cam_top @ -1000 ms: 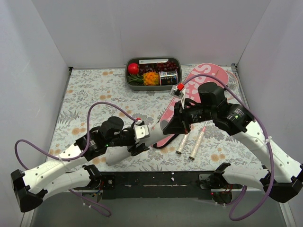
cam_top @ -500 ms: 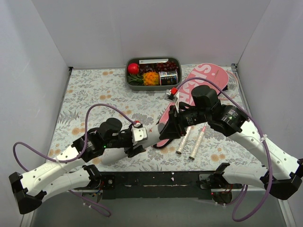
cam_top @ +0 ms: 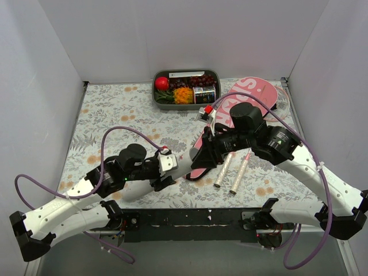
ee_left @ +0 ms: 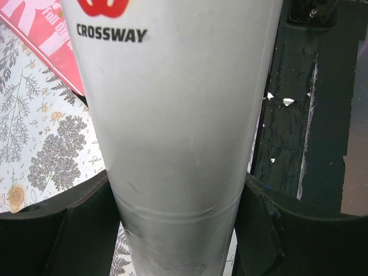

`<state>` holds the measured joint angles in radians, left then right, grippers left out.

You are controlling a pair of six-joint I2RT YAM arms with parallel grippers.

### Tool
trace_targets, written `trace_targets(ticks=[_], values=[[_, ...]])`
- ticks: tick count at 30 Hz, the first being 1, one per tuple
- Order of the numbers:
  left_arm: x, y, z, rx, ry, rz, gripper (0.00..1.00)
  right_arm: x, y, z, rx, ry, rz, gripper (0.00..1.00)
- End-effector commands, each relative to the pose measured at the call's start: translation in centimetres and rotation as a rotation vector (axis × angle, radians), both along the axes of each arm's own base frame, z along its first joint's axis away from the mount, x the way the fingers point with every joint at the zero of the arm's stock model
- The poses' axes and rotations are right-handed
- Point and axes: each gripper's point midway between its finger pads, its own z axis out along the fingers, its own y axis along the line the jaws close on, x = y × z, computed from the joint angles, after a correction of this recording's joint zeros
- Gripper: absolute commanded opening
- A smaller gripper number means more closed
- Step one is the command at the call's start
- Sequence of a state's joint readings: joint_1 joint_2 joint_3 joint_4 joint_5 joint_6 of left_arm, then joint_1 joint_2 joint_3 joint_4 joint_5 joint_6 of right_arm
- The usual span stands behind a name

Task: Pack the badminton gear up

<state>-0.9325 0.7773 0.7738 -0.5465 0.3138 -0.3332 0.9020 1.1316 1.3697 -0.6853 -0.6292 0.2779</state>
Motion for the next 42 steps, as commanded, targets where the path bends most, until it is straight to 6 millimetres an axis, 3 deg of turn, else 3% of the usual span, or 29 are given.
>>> trace_targets(ticks=[1, 11, 38, 42], values=[[0.3, -2.0, 6.5, -0.231, -0.111, -0.028, 0.00, 1.1, 0.4, -0.2, -0.045, -0.030, -0.052, 0.38], [0.0, -1.8, 6.5, -0.240, -0.115, -0.035, 0.00, 3.0, 0.2, 1.7, -0.050, -0.096, -0.151, 0.39], [-0.3, -1.4, 6.2, -0.251, -0.124, -0.036, 0.00, 4.3, -0.7, 7.9, 0.085, -0.164, -0.291, 0.49], [-0.3, -1.4, 6.2, -0.252, -0.126, -0.035, 0.00, 4.5, -0.7, 7.6, 0.074, -0.158, -0.302, 0.45]])
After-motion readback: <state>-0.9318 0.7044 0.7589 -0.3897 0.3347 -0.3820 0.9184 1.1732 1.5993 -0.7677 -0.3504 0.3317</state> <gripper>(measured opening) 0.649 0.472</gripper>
